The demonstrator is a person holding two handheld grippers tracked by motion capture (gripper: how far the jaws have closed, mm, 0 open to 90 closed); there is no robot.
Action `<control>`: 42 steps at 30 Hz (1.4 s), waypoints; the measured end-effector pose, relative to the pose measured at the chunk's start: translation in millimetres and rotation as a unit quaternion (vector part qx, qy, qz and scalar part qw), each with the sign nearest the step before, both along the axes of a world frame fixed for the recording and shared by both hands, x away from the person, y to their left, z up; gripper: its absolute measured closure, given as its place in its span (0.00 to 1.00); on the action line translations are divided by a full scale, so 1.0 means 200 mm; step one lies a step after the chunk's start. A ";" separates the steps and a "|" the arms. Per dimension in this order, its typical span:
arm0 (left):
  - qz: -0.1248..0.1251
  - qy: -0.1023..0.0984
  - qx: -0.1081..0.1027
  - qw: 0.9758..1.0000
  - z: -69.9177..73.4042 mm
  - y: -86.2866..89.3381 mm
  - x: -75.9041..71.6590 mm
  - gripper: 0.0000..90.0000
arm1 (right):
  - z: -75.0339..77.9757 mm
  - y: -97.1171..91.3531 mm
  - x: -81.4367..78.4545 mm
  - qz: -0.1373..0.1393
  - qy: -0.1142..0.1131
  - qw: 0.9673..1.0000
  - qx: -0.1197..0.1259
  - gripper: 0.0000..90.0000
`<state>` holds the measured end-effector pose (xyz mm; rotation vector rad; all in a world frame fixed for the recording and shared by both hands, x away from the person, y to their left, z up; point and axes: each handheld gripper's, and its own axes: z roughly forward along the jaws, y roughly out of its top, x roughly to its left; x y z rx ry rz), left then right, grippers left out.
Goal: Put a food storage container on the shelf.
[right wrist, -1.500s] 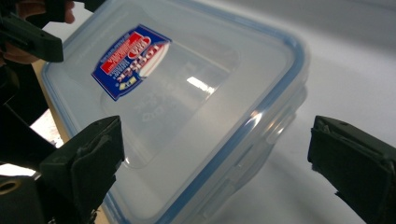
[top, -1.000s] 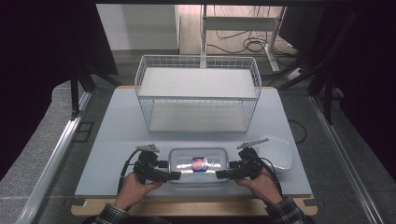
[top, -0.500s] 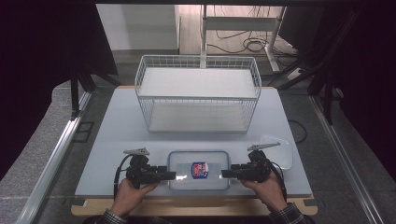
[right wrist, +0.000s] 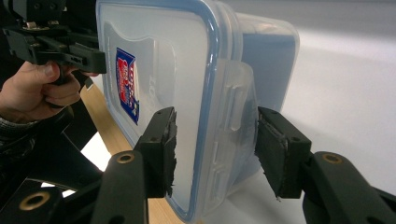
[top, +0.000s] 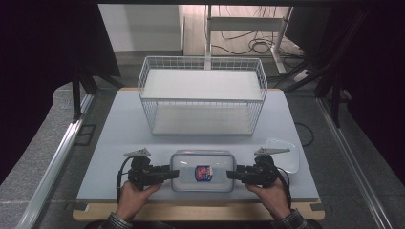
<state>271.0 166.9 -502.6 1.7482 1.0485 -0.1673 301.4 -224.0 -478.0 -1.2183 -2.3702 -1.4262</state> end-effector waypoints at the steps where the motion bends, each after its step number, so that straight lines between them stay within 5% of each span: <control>1: 0.000 -0.006 0.001 1.000 0.02 0.00 0.00 0.59 | 0.01 0.00 0.00 0.000 -0.004 1.000 0.002 0.56; 13: 0.004 -0.046 -0.005 0.999 0.18 0.02 0.05 0.59 | 0.18 0.00 0.06 0.008 -0.050 0.999 0.020 0.56; 42: 0.020 -0.123 -0.001 0.992 0.69 0.10 0.35 0.59 | 0.67 0.08 0.36 0.009 -0.131 0.991 0.035 0.56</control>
